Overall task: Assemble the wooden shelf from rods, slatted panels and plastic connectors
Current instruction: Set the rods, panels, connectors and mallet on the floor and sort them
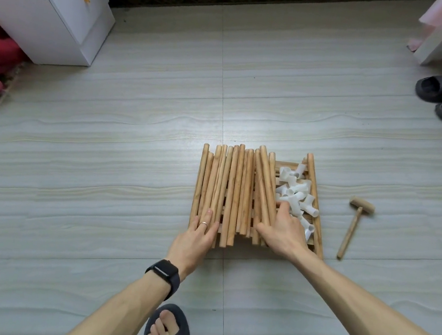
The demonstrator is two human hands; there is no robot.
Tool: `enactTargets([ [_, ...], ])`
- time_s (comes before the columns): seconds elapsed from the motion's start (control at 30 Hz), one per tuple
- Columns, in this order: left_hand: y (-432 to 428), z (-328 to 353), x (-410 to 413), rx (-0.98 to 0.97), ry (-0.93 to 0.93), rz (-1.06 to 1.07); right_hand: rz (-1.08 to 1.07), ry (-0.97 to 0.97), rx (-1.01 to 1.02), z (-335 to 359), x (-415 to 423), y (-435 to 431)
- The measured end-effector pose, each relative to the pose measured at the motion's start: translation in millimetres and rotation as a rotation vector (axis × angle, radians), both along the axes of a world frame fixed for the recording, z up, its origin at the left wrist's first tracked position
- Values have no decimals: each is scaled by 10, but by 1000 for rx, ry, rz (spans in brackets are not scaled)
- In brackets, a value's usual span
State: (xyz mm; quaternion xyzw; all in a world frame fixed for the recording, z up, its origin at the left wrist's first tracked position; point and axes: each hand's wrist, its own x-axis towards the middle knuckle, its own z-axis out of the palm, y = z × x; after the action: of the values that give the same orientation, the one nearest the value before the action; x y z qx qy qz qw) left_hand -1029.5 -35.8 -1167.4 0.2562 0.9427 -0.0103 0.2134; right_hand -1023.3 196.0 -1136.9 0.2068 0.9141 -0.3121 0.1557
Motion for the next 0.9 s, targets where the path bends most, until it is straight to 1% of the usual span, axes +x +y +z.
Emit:
enactTargets([
  [0.03,-12,6,74,32,-20,26,-5,1,0,21,13,5],
  [0.1,12,61,178,161,-62,167,-12,-4,7,37,28,-9],
  [0.2,200,214,172,411,-104,547,-25,-27,28,10,60,-60],
  [0.23,267,252,133,449,-138,672,-29,-34,31,-10,77,-76],
  [0.27,326,277,85,442,-166,749,-35,-42,28,-31,102,-87],
  [0.4,449,332,-101,242,-159,777,-40,-28,-21,-89,192,-66],
  [0.53,535,299,-280,170,-215,827,-1,-2,-61,-118,219,11],
  [0.6,575,245,-372,196,-244,834,20,20,-75,-105,220,35],
  [0.67,580,195,-458,269,-287,859,32,40,-85,-94,215,53],
  [0.8,465,141,-541,531,-413,897,30,66,-83,-66,169,62],
  [0.83,405,151,-544,558,-408,890,23,71,-91,-45,150,53],
  [0.9,252,181,-556,526,-369,867,22,74,-108,27,89,10],
])
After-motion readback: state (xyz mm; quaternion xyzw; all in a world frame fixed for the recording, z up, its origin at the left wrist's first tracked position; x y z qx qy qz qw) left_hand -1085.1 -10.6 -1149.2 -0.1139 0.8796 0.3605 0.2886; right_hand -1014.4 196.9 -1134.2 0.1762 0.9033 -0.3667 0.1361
